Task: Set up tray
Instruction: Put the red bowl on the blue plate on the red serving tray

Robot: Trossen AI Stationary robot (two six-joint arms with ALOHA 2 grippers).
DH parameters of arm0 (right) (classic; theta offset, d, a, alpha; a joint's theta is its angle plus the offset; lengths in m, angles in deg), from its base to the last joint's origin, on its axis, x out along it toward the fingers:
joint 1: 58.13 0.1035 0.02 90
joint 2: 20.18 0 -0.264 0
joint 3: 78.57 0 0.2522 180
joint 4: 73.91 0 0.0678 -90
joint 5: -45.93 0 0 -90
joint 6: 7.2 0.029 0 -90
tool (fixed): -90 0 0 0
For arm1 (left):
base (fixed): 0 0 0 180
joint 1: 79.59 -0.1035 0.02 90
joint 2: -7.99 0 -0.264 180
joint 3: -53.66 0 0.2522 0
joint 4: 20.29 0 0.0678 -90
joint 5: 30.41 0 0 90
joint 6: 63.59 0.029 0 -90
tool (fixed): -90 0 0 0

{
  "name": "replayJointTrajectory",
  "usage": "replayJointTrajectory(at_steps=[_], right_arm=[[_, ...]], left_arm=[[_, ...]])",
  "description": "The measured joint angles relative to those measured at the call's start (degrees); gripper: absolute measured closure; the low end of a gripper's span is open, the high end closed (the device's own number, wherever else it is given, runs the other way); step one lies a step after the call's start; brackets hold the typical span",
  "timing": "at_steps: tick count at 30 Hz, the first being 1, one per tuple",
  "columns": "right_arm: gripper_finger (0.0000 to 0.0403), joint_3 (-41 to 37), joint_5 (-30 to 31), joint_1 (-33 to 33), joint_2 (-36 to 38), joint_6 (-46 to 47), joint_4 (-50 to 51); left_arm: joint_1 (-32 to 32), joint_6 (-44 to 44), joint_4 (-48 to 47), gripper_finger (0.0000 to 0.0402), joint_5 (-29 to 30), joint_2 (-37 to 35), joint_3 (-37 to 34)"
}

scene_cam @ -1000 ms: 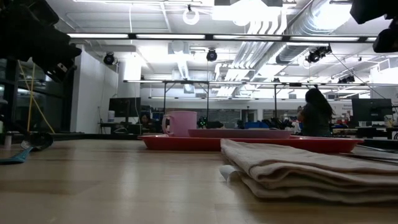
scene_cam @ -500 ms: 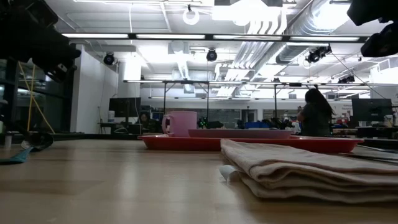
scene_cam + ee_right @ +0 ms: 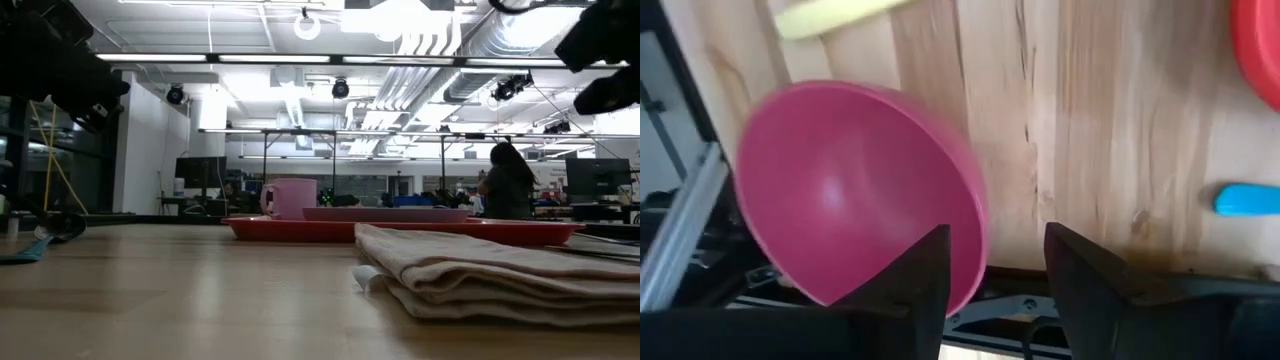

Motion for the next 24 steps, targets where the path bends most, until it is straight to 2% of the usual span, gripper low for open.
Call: replayJointTrajectory(at_steps=[12,24], right_arm=[[0.0263,-5.26,-2.61,0.0,-0.25,1.55,-6.68],[0.0263,-6.13,-2.84,0.0,-0.25,2.87,-7.18]], left_arm=[[0.0,-0.01,0.02,0.0236,-0.02,0.0,0.0],[0.02,-0.01,-0.09,0.0236,-0.02,0.0,0.0]])
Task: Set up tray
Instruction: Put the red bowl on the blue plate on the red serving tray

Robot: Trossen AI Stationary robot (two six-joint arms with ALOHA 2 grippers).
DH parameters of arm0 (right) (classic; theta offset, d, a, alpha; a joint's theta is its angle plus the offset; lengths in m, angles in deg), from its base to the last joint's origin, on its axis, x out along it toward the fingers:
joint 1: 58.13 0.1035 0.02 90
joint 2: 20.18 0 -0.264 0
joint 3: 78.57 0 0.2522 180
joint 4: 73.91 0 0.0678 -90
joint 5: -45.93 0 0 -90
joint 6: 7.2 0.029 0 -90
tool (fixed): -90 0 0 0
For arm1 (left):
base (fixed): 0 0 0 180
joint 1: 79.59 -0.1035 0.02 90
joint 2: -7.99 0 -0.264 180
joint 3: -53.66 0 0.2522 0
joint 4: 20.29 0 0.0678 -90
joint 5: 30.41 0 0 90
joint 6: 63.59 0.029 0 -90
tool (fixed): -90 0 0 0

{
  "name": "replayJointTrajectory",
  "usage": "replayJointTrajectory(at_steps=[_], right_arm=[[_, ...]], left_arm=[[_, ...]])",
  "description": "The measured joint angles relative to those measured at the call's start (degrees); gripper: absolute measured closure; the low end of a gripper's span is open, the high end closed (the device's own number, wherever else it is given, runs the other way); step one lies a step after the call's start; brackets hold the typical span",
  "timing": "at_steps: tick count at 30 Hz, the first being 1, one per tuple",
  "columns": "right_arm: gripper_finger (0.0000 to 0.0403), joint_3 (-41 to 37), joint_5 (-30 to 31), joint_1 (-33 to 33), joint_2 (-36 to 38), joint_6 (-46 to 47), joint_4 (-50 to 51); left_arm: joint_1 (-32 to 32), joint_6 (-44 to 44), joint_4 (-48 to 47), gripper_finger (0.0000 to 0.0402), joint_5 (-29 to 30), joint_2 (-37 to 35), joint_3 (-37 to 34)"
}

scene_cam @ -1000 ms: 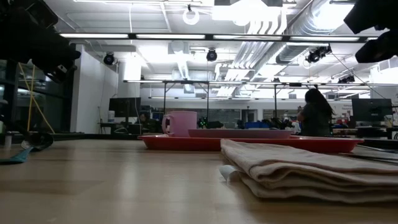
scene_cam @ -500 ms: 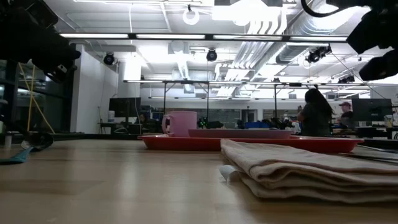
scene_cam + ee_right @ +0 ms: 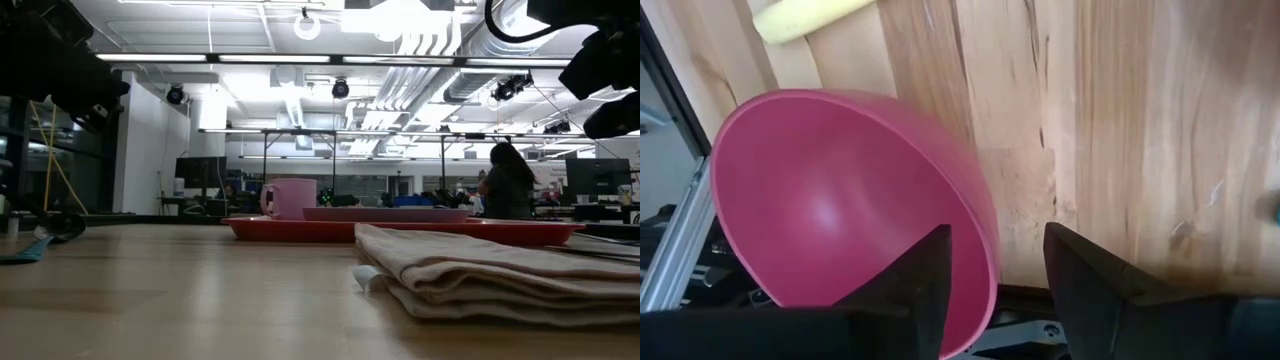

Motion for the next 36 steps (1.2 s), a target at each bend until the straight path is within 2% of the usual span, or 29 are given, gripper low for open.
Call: replayJointTrajectory(at_steps=[11,19,29,36], right_arm=[[0.0263,0.0,0.82,3.42,0.0,0.5,0.0],[0.0263,0.0,5.03,5.64,0.0,3.67,-0.05],[0.0263,0.0,4.23,5.64,-0.16,3.67,-0.15],[0.0263,0.0,3.61,5.64,-5.39,3.19,-0.24]], left_arm=[[0.0,0.0,-1.18,0.0236,0.0,0.0,0.0],[-0.02,0.0,-1.16,0.0236,0.0,0.02,0.0],[-0.02,0.0,-1.16,0.0236,0.0,0.0,0.0],[0.0,0.0,-1.16,0.0236,0.0,0.01,0.0]])
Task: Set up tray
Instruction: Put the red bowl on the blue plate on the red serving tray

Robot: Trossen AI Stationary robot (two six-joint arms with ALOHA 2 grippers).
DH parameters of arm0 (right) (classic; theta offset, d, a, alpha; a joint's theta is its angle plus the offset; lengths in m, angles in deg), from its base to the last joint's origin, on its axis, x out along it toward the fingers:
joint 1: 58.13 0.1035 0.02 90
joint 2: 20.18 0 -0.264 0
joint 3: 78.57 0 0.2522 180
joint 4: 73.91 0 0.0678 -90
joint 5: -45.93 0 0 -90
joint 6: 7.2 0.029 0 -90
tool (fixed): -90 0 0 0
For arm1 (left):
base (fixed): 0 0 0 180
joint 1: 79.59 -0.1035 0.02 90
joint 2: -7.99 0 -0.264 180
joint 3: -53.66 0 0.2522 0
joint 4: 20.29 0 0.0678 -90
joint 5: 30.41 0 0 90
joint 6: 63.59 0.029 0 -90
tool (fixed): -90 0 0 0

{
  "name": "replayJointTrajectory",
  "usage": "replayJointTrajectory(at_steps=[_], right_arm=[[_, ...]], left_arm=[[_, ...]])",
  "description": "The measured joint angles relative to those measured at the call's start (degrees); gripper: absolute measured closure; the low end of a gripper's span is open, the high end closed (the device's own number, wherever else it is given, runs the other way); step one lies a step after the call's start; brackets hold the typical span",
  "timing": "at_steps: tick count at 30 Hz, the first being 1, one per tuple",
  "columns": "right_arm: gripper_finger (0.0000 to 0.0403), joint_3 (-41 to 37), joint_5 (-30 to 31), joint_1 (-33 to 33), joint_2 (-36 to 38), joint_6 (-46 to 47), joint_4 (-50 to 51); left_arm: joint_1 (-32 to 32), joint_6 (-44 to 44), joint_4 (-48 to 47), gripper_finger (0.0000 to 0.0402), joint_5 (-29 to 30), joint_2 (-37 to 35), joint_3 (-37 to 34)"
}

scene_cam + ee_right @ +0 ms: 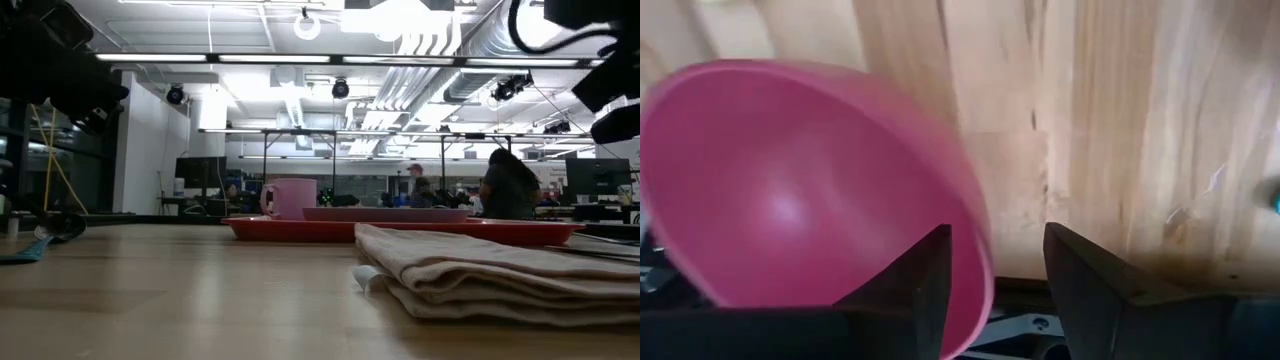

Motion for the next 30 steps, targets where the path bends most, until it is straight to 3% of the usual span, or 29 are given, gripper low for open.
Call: replayJointTrajectory(at_steps=[11,16,24,30], right_arm=[[0.027,0.0,1.79,0.0,-6.3,0.01,-2.93],[0.0303,0.0,1.76,0.0,-6.25,0.29,-3.0],[0.0391,0.0,1.45,-0.02,-6.22,3.31,-2.93],[0.0399,0.0,1.02,-0.02,-6.22,6.64,-3.02]], left_arm=[[-0.02,0.0,0.02,0.0236,0.0,-0.01,0.0],[-0.02,0.0,0.02,0.0236,0.0,-0.01,0.0],[0.0,0.0,0.01,0.0236,0.0,-0.01,0.0],[0.0,0.0,-0.39,0.0236,0.0,0.01,0.0]])
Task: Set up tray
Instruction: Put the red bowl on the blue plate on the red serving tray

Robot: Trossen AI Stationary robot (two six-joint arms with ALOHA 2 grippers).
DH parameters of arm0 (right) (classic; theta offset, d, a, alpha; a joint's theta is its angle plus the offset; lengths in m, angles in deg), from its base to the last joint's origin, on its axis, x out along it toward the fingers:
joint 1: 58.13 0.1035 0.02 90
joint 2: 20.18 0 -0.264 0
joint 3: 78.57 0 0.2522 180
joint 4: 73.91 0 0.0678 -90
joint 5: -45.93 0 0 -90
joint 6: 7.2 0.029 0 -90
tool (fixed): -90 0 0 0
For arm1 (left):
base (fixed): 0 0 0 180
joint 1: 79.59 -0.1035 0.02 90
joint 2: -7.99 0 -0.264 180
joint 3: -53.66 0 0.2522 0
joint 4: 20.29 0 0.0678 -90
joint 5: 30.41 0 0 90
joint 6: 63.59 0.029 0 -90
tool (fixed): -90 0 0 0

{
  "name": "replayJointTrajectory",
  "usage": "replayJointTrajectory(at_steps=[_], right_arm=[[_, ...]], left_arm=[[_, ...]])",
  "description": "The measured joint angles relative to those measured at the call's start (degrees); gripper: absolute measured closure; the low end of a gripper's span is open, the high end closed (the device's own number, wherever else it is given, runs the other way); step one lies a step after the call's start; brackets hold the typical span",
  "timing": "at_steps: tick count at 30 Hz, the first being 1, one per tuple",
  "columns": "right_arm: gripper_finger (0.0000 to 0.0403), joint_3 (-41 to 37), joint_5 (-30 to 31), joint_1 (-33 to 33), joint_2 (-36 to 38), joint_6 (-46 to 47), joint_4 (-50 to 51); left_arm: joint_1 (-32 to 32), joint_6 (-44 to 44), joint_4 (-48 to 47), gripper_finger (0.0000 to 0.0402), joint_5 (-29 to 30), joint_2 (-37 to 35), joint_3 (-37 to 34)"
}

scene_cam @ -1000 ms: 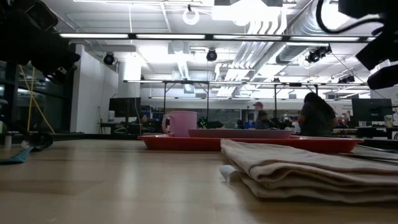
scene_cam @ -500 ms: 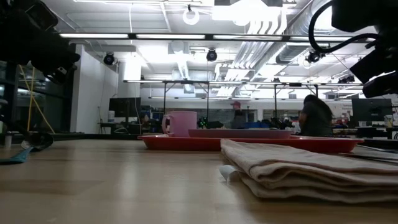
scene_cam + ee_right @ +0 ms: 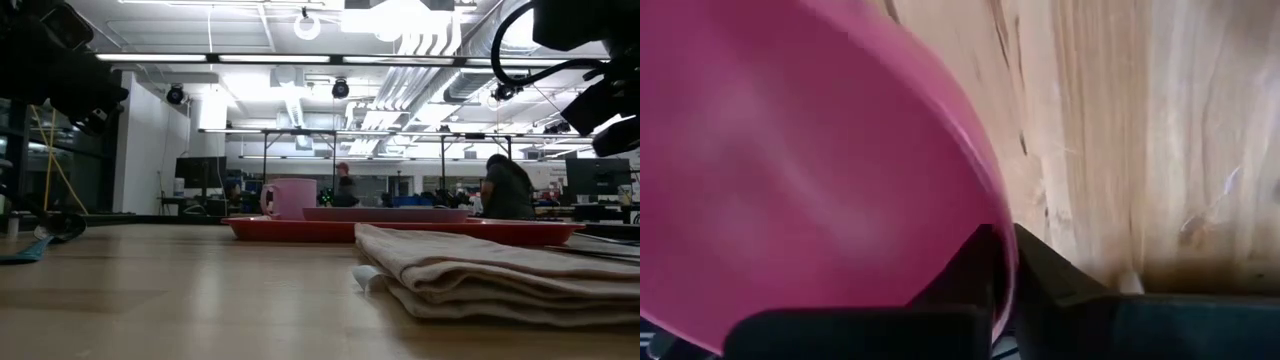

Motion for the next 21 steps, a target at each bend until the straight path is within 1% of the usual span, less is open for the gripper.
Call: replayJointTrajectory(at_steps=[13,21], right_arm=[[0.0402,0.0,-5.41,0.0,0.61,1.05,0.22],[0.0403,0.14,-8.0,0.0,5.77,1.24,0.66]], left_arm=[[-0.01,0.0,0.0,0.0236,0.0,-0.01,0.0],[0.0,-0.01,0.01,0.0236,0.0,-0.02,0.0]])
